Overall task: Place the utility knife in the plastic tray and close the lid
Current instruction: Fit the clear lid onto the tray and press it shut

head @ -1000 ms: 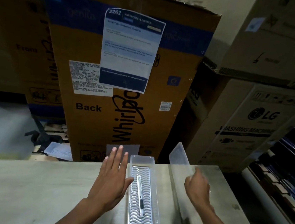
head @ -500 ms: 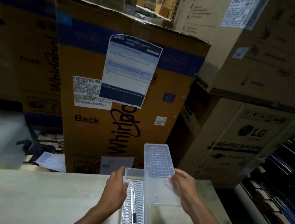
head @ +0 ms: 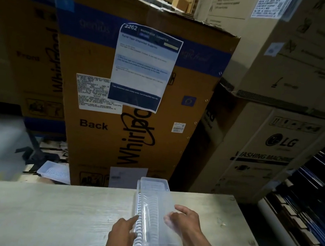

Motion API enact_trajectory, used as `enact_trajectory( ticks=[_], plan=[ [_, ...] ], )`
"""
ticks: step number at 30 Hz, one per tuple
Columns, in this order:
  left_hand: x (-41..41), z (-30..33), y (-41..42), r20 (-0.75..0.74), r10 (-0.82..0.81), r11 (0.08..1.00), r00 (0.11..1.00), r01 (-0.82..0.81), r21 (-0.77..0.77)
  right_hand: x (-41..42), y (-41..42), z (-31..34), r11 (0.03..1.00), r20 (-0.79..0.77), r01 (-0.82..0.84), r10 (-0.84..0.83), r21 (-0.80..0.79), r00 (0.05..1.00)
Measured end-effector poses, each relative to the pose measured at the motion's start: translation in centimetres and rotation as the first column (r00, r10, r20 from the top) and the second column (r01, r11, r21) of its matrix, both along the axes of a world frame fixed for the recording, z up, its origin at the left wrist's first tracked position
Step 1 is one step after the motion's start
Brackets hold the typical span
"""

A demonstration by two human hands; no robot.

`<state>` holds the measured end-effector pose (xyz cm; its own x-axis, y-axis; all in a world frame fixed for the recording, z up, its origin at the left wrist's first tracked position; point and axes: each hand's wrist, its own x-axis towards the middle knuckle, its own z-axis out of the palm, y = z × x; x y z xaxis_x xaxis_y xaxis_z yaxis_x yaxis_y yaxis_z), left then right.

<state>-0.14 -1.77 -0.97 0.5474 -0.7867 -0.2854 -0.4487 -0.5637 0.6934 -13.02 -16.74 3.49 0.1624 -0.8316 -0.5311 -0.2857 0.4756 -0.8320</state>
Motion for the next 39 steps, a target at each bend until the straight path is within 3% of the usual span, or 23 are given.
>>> enact_trajectory(
  ticks=[17,23,34,39],
  plan=[
    [0.2,0.1,0.1,-0.192,0.145,0.983,0.971,-0.163,-0.083,-0.7,2.1,-1.2,0.983,-0.213,-0.165,0.145,-0.082,0.966],
    [0.4,0.4,-0.1,-0.254,0.19,0.978,0.948,-0.206,-0.038,-1.2,3.1,-1.2,0.873,-0.463,-0.454,0.333,-0.179,0.822],
    [0.4,0.6,-0.5,-0.391,0.273,0.946,0.879,-0.318,-0.056,-1.4,3.1,-1.2,0.73,-0.695,-0.68,0.453,-0.071,0.559],
    [0.4,1.0,-0.3,-0.373,0.271,0.949,0.887,-0.312,-0.053,-1.3,3.0,-1.5,0.668,-0.74,-0.74,0.456,-0.084,0.495]
  ],
)
